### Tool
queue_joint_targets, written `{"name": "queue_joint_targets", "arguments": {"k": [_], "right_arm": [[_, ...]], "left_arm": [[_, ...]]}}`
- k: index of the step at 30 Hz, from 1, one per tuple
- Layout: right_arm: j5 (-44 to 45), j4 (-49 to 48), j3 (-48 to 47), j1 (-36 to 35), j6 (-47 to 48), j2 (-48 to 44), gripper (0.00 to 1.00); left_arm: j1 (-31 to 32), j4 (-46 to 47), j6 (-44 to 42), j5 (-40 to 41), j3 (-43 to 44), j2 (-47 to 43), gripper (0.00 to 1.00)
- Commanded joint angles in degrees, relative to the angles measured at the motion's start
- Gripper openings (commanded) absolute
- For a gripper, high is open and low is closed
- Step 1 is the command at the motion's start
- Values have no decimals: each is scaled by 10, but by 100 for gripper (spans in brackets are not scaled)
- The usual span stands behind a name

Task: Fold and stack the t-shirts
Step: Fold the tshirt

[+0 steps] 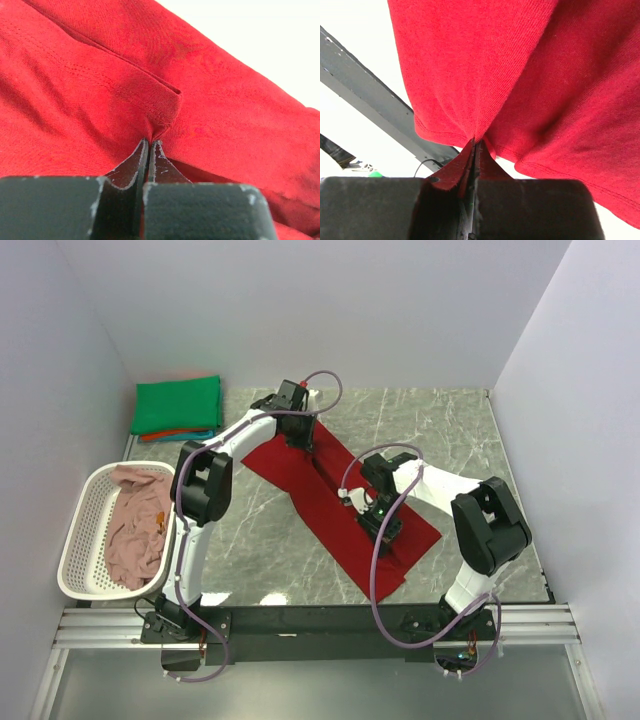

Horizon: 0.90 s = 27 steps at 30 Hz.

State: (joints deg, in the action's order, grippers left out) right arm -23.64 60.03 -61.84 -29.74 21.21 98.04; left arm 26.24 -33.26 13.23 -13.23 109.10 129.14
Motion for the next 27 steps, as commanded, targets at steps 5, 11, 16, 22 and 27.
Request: {"name": "queue_joint_targets", "arguments": {"k": [5,11,16,22,27], "right_arm": [[-13,17,-24,8,14,17,0],[-12,25,-38,11,16,20,0],[-14,29,-43,11,16,26,0],[-13,32,-51,11,16,25,0],[-11,35,-44,12,16,13,0]], "left_arm": [[-3,-26,-22,-57,38,6,1],[-3,-38,-50,-66,-5,-9,25],[-4,-39,-53,-62,-15,-15,36],[-4,-30,-45,-46,-14,-15,1],[-8,-9,-37,-50,-17,-30,1]]}}
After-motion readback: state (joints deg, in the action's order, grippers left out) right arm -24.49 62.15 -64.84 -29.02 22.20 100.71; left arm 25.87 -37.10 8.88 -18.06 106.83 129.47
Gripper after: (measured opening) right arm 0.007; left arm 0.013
